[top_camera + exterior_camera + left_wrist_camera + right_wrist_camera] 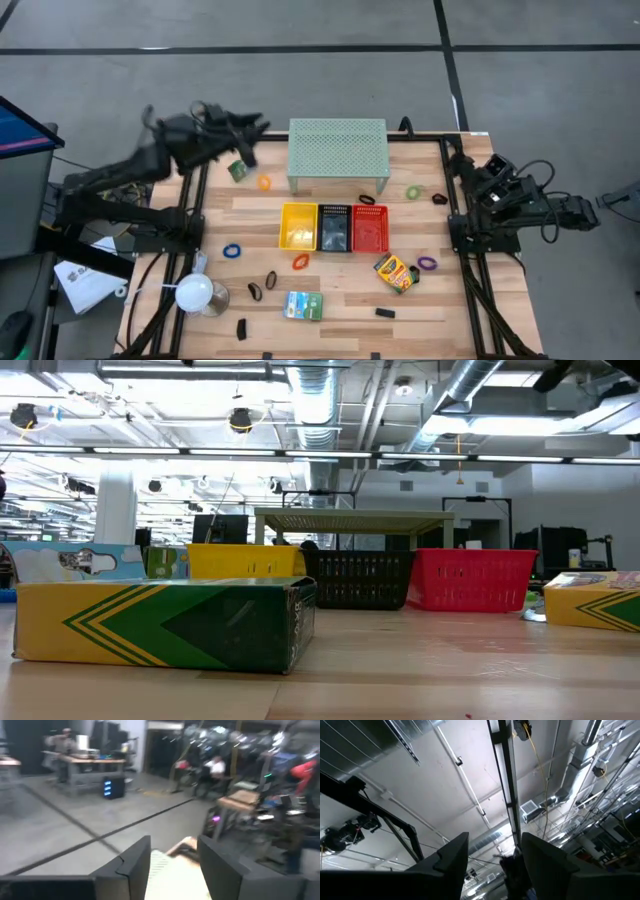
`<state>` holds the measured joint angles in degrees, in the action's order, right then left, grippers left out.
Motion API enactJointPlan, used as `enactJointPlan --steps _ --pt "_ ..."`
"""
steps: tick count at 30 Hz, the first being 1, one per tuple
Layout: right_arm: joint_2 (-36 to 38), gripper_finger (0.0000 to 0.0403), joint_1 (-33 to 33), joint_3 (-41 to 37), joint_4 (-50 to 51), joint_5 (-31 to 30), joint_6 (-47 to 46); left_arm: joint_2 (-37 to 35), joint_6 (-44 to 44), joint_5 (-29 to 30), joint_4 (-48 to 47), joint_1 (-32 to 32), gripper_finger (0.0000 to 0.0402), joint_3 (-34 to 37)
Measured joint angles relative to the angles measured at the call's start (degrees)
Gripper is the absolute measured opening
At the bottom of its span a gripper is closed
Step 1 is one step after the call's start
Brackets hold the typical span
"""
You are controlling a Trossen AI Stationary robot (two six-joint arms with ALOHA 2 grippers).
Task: Pick & Place Office Desk Supplies
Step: Put the crayons box into the red bin
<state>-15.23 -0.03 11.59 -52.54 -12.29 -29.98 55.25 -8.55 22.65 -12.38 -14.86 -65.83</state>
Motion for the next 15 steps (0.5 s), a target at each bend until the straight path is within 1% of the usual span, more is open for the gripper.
enactJointPlan --steps 1,4,6,9,12,15 --pt "-0.7 0.0179 0.0 0.2 0.0 0.0 0.0 0.2 0.6 0.0 -4.8 -1.1 0.0169 -3.0" --pt "-2.6 0.0179 0.0 0.5 0.0 0.0 0.0 2.7 4.0 1.6 -14.7 -2.5 0.0181 -11.3" --pt "-3.6 0.0179 0.0 0.7 -0.3 -0.1 0.0 5.5 6.5 4.3 -21.3 -3.1 0.0186 -15.9" --pt "-4.3 0.0179 0.0 0.7 -0.2 -0.9 -0.5 10.2 7.1 6.9 -31.9 -4.8 0.0192 -22.0" --pt "-4.4 0.0179 0.0 0.7 0.2 -1.4 -1.4 15.1 4.7 7.4 -43.0 -7.8 0.0198 -26.0" --pt "-4.4 0.0179 0.1 0.7 1.1 -1.5 -1.5 19.8 0.8 7.3 -53.5 -11.1 0.0201 -26.4"
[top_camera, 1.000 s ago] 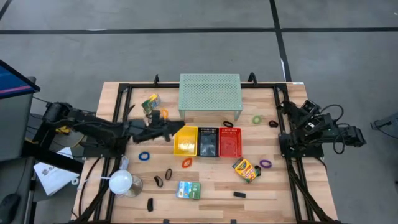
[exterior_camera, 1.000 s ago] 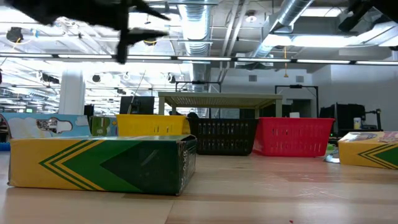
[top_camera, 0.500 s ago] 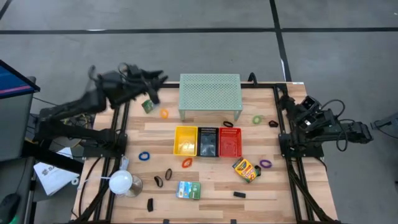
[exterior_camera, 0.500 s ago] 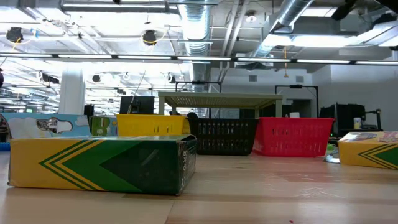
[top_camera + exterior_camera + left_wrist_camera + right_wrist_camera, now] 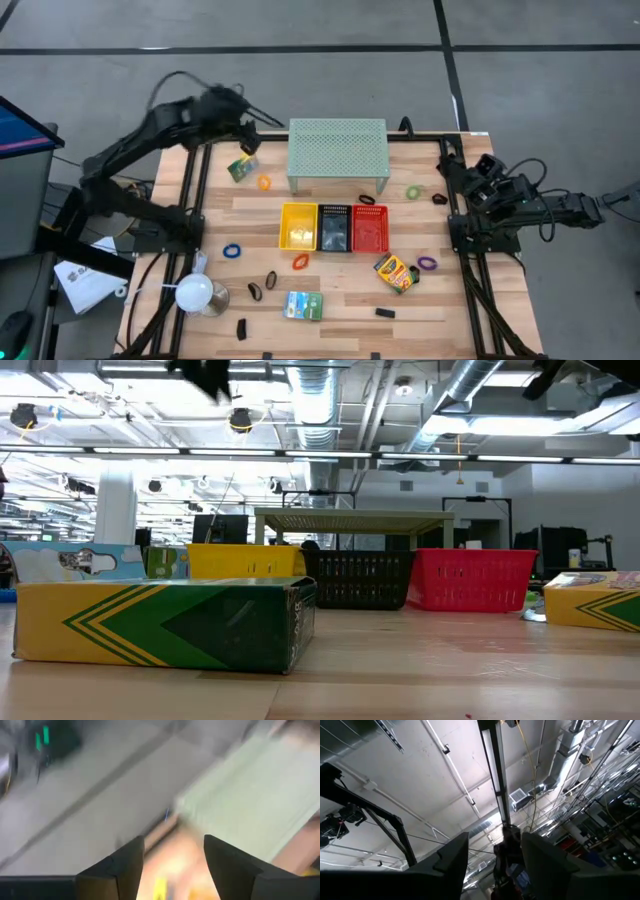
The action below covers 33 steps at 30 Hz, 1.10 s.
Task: Pick & Place Office Desk Supplies
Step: Put the crayons box into the red bin
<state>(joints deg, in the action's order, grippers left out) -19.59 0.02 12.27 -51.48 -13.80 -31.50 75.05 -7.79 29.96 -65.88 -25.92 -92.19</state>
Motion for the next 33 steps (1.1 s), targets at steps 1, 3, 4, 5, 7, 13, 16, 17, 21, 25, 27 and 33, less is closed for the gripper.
enactJointPlan --steps 1,3,4,5,7,13,16,17,21,25,27,33 --pt "0.0 0.0179 0.0 0.0 0.0 0.0 0.0 1.7 -1.3 -0.3 -3.6 -1.0 0.0201 0.3" --pt "0.0 0.0179 0.0 0.0 0.1 0.0 0.0 5.1 -4.0 -0.8 -9.1 -3.3 0.0201 1.4" --pt "0.0 0.0179 0.0 0.0 0.4 0.0 0.0 6.8 -5.1 -1.1 -11.3 -4.3 0.0201 2.2" --pt "0.0 0.0179 0.0 0.0 0.6 0.0 0.0 8.2 -6.1 -1.2 -12.4 -5.1 0.0201 3.2" --pt "0.0 0.0179 0.0 0.0 0.7 0.0 0.0 10.9 -6.6 -1.4 -12.6 -6.7 0.0201 5.7" --pt "0.0 0.0179 0.0 0.0 0.8 0.0 0.0 17.2 -4.5 -9.4 -8.9 -12.1 0.0201 13.5" --pt "0.0 0.0179 0.0 0.0 1.5 0.0 -0.3 18.2 -2.8 -9.9 -4.8 -14.5 0.0201 17.0" --pt "0.0 0.0179 0.0 0.0 1.6 0.0 -0.6 18.3 -2.2 -10.6 -4.2 -15.2 0.0201 18.0" --pt "0.0 0.0179 0.0 0.0 1.8 0.0 -1.1 17.7 1.2 -18.0 -0.5 -18.2 0.0201 21.2" --pt "0.0 0.0179 0.0 0.0 1.8 0.1 -1.1 16.7 6.3 -20.8 2.6 -20.0 0.0201 24.0" --pt "0.0 0.0179 0.0 0.0 1.8 0.2 -1.1 16.1 7.9 -20.9 3.6 -20.6 0.0201 24.7" --pt "0.0 0.0179 0.0 0.0 3.7 0.1 -1.1 16.0 10.4 -21.5 6.8 -21.8 0.0201 27.0"
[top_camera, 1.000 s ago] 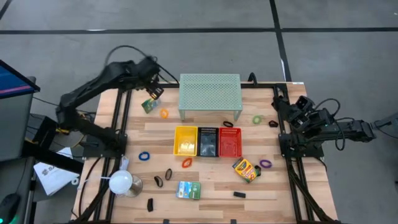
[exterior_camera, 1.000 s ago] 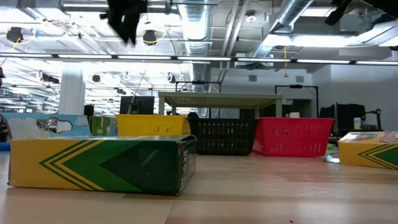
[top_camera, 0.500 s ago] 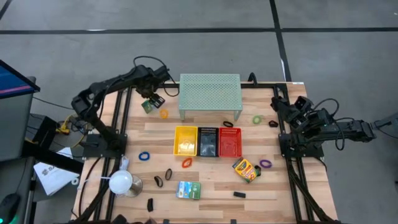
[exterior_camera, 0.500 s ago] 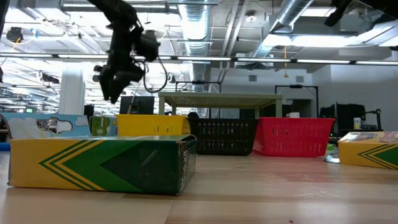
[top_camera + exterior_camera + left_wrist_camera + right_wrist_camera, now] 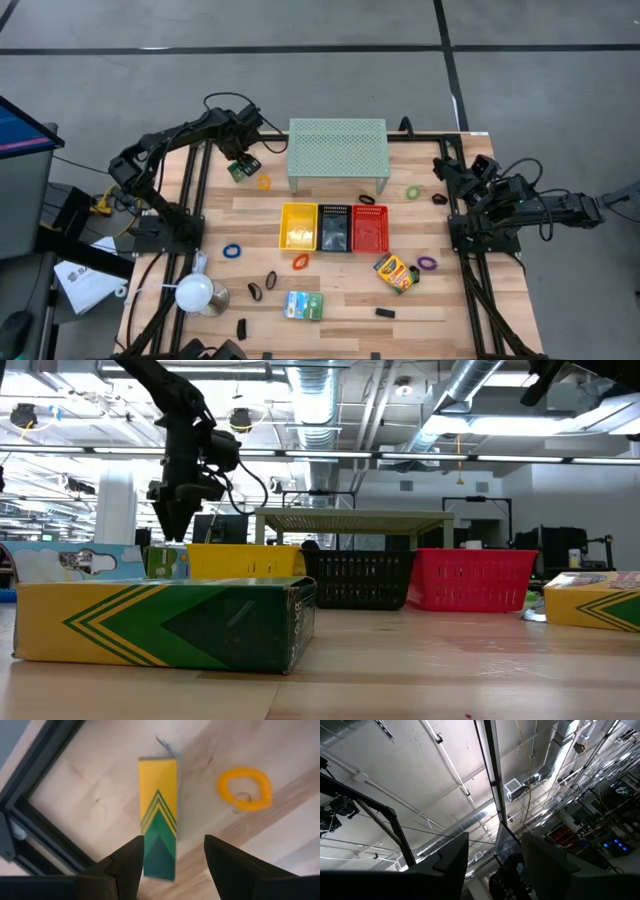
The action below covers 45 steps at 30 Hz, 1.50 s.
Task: Pick & Place Office Desk Supplies
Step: Put the crayons box into the red bin
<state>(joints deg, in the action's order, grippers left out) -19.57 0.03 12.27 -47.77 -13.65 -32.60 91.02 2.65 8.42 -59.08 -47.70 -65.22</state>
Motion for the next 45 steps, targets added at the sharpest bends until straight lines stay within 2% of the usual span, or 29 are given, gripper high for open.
enactJointPlan --steps 12,23,29,33,38,45 --pt "0.0 0.0179 0.0 0.0 1.1 -0.2 -0.6 -0.1 0.1 1.7 8.8 -0.1 0.0201 6.0" --pt "0.0 0.0179 0.0 0.0 2.7 -0.2 -1.9 0.1 -0.2 -1.3 11.0 -0.3 0.0201 8.4" --pt "0.0 0.0179 0.0 0.0 2.8 -0.4 -1.9 0.1 -6.9 -2.6 11.2 -0.3 0.0208 8.8" --pt "0.0 0.0179 0.0 0.0 2.9 -1.4 -1.8 0.1 -11.6 -4.1 11.4 -0.4 0.0225 8.8" --pt "0.0 0.0179 0.0 0.0 3.0 -1.4 -1.6 0.1 -11.6 -6.4 11.7 1.1 0.0257 8.8" --pt "0.0 0.0179 0.0 0.0 3.2 -1.4 -1.5 0.1 -10.9 -6.3 13.6 4.5 0.0336 8.8"
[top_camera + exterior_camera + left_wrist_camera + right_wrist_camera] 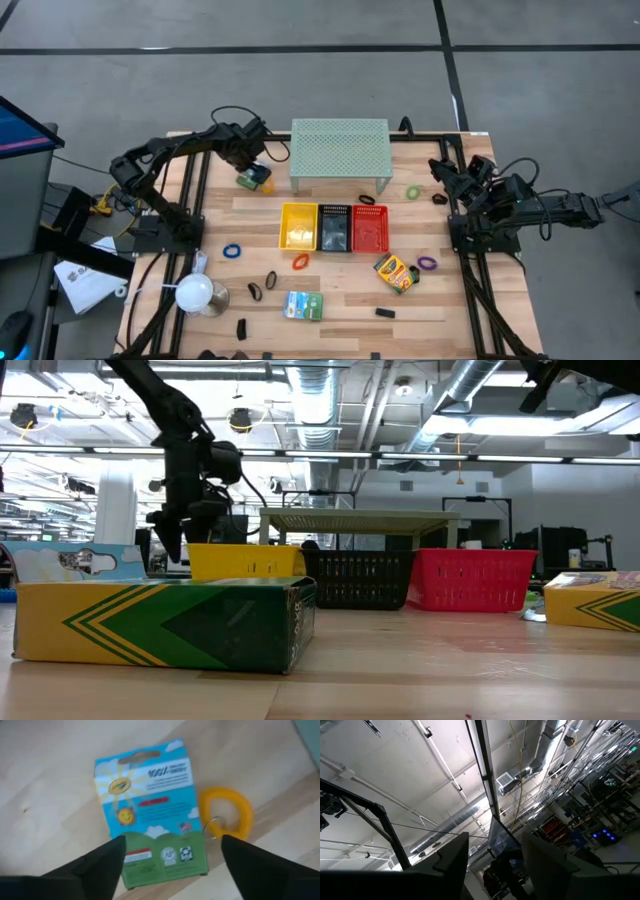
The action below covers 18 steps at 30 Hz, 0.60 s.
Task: Pick & Place Office Desk Supplies
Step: Put the crayons box into the red bin
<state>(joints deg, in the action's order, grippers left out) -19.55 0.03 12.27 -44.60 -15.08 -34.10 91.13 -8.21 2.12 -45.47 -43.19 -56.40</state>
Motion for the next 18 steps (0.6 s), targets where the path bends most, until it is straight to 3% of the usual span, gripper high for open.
enactJointPlan --steps 4,18 --pt "0.0 0.0179 0.0 0.0 0.0 0.0 -0.4 0.0 -1.6 3.4 1.0 1.4 0.0391 0.0" --pt "0.0 0.0179 0.0 0.0 0.0 0.0 -1.5 0.0 -6.0 2.8 4.5 1.4 0.0399 1.6"
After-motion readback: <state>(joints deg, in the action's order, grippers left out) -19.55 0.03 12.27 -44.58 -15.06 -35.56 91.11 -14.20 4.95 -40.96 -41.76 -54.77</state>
